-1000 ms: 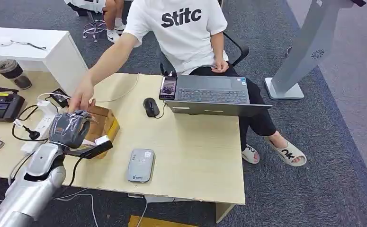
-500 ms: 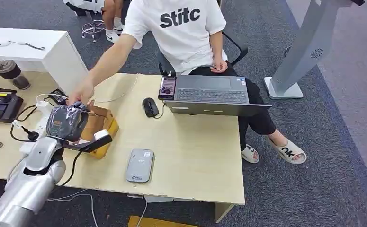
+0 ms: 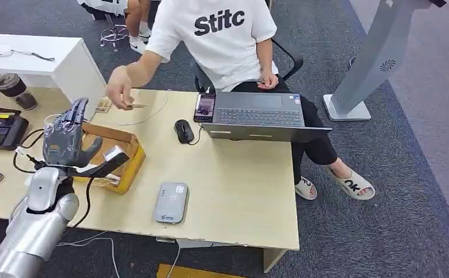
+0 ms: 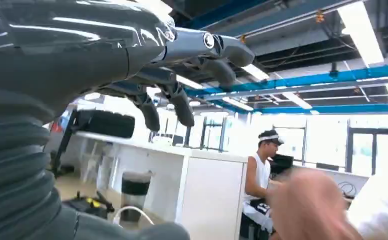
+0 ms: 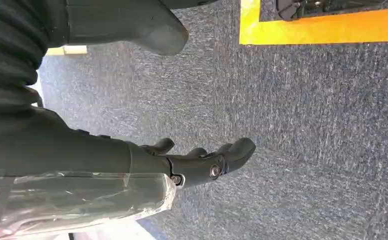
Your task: Pass the card to the sensor for recognition and then transmit it.
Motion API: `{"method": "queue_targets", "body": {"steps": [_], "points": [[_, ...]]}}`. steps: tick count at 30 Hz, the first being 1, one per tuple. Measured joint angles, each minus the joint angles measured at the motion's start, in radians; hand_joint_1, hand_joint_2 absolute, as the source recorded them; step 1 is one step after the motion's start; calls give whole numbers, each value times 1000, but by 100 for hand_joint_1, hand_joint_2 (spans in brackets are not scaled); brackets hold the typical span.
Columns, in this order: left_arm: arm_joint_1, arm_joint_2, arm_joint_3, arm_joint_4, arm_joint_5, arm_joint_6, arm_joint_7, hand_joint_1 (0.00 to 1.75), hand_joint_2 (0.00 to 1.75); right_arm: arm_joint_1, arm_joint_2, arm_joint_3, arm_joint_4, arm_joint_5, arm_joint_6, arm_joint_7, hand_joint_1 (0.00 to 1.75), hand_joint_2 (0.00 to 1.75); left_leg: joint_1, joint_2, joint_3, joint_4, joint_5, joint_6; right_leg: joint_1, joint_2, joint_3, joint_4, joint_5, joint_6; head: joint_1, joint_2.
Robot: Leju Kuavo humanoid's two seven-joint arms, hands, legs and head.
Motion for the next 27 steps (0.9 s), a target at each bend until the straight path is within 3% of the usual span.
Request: {"method": "queue_targets", "body": {"steps": [7, 12, 20, 24, 27], "points": [[103, 7, 69, -151, 136, -157, -14, 0, 175, 3, 0, -3, 0, -21, -14, 5, 0, 175, 0, 0, 0, 0, 0, 0, 0, 0, 0, 0, 0, 0, 0, 0], [184, 37, 115, -275, 194, -284, -3, 0, 175, 8, 0, -16, 0, -35, -18, 7, 0, 175, 0, 0, -1, 0, 0, 0, 0, 0, -1, 0, 0, 0, 0, 0], [317, 110, 143, -446, 183, -451, 45, 0, 175, 11, 0, -32, 0, -48, -19, 7, 0, 175, 0, 0, -1, 0, 0, 0, 0, 0, -1, 0, 0, 0, 0, 0], [353, 138, 146, -496, 182, -470, 50, 0, 175, 13, 0, -39, 0, -48, -19, 7, 0, 175, 0, -1, -1, 0, 0, 0, 0, -1, -1, 0, 0, 0, 0, 0], [376, 167, 146, -517, 162, -525, 54, 0, 175, 13, 0, -45, 0, -48, -17, 5, 0, 175, 0, 0, -1, 0, 0, 0, 0, -1, -1, 0, 0, 0, 0, 0]]}}
